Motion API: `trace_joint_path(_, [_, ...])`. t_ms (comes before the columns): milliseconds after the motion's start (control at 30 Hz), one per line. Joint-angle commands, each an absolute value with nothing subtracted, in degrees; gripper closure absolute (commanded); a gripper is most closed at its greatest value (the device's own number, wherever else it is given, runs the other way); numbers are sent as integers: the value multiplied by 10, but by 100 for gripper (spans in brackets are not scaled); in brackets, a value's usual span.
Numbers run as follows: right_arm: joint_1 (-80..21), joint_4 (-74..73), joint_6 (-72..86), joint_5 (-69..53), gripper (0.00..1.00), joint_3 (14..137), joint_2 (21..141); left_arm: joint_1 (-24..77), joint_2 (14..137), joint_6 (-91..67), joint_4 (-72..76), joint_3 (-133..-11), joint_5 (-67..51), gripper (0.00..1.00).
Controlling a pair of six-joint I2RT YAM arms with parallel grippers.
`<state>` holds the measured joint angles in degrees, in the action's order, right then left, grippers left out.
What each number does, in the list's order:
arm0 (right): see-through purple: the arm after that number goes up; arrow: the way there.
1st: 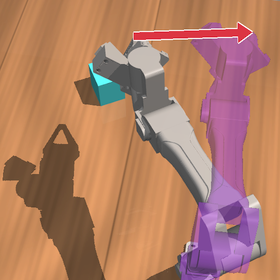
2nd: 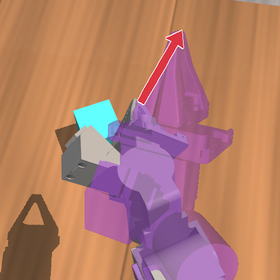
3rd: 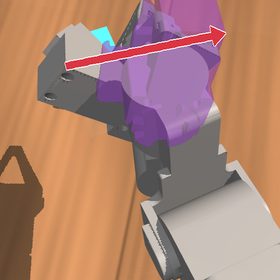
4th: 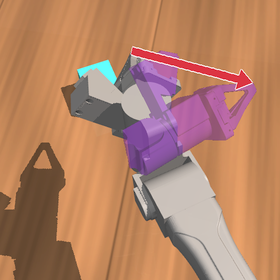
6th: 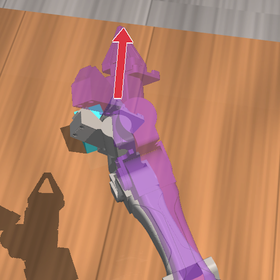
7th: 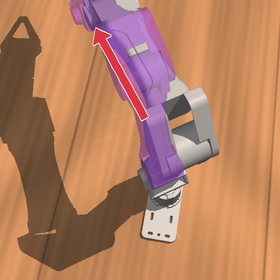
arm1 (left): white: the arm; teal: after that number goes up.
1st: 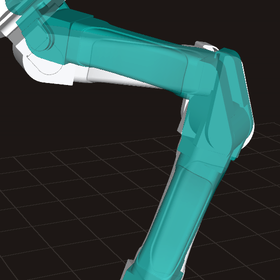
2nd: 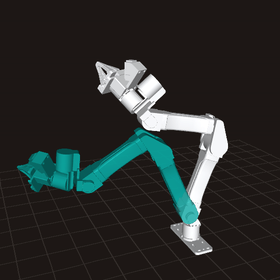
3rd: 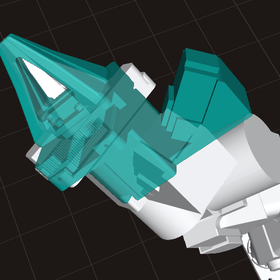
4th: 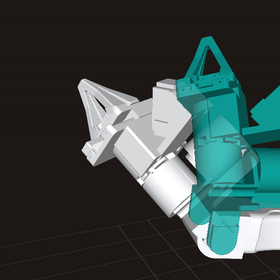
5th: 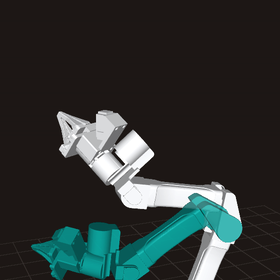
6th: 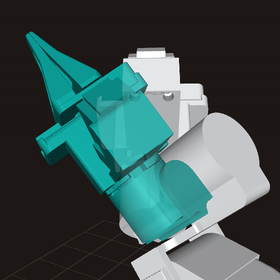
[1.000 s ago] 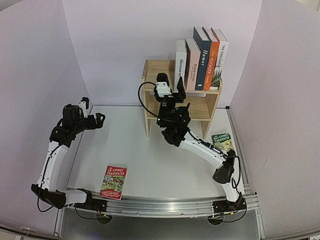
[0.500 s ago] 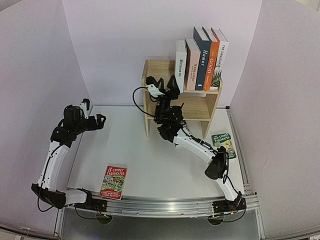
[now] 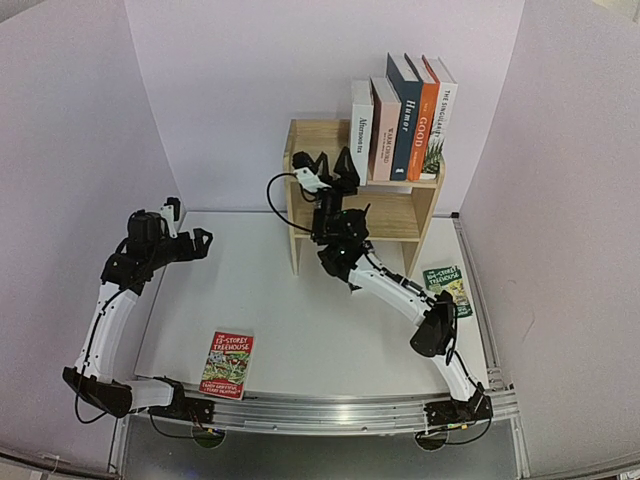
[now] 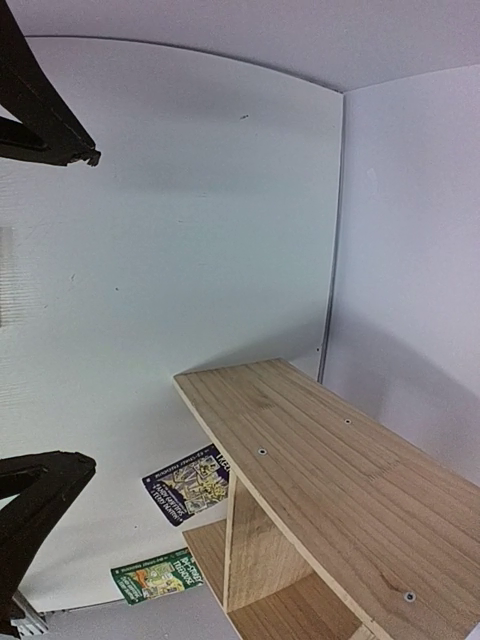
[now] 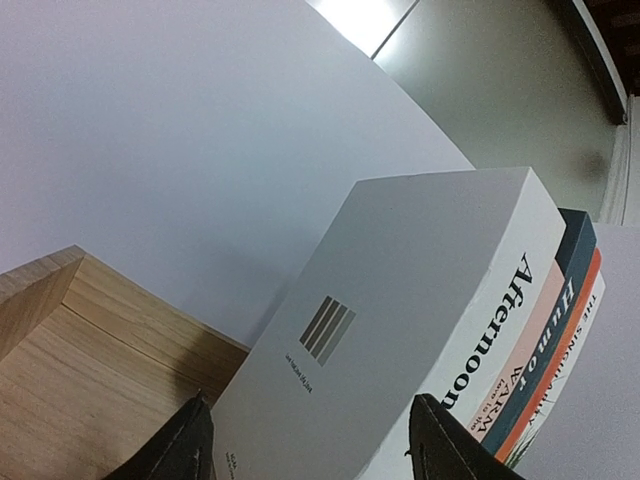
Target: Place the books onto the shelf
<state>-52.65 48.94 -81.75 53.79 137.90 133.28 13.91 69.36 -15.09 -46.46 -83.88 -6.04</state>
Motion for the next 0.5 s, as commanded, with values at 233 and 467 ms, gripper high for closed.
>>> trace_joint_path(233, [-535,572,-821,541,32,1360,1319,139,683,-156,-455,-836,-67,0])
trace_joint_path(467, [-533,601,-805,566,31,1305,1294,139,686,-157,-456,-838,-72,0])
